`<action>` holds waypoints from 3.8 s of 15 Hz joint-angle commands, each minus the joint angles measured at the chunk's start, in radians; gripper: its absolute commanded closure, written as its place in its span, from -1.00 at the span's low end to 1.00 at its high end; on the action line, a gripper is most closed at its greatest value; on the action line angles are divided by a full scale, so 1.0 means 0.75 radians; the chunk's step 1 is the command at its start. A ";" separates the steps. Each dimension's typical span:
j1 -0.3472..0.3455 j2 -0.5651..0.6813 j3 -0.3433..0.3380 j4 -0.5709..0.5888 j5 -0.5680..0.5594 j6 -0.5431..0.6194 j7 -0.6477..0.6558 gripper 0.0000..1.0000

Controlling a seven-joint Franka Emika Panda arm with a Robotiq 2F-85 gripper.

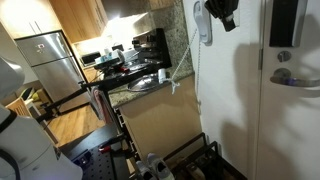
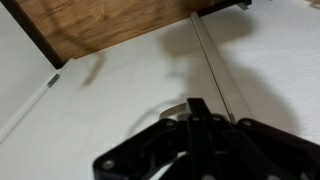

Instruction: Push a button on the digital lock on the door

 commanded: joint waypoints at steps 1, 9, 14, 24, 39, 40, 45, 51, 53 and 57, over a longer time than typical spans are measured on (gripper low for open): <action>0.006 0.000 -0.006 0.002 0.001 -0.003 -0.002 0.98; 0.006 0.000 -0.006 0.002 0.001 -0.003 -0.002 0.98; 0.009 -0.015 -0.005 -0.041 -0.001 0.154 -0.006 1.00; 0.008 0.022 -0.001 -0.158 0.040 0.795 -0.006 1.00; 0.034 0.083 0.018 -0.141 0.167 0.887 0.014 1.00; 0.039 0.108 0.026 -0.140 0.202 0.962 0.033 1.00; 0.066 0.296 0.045 -0.095 0.370 1.283 0.067 1.00; 0.076 0.372 0.057 -0.103 0.449 1.282 0.048 0.98; 0.079 0.380 0.058 -0.096 0.451 1.282 0.050 0.98; 0.079 0.380 0.058 -0.088 0.453 1.282 0.050 0.98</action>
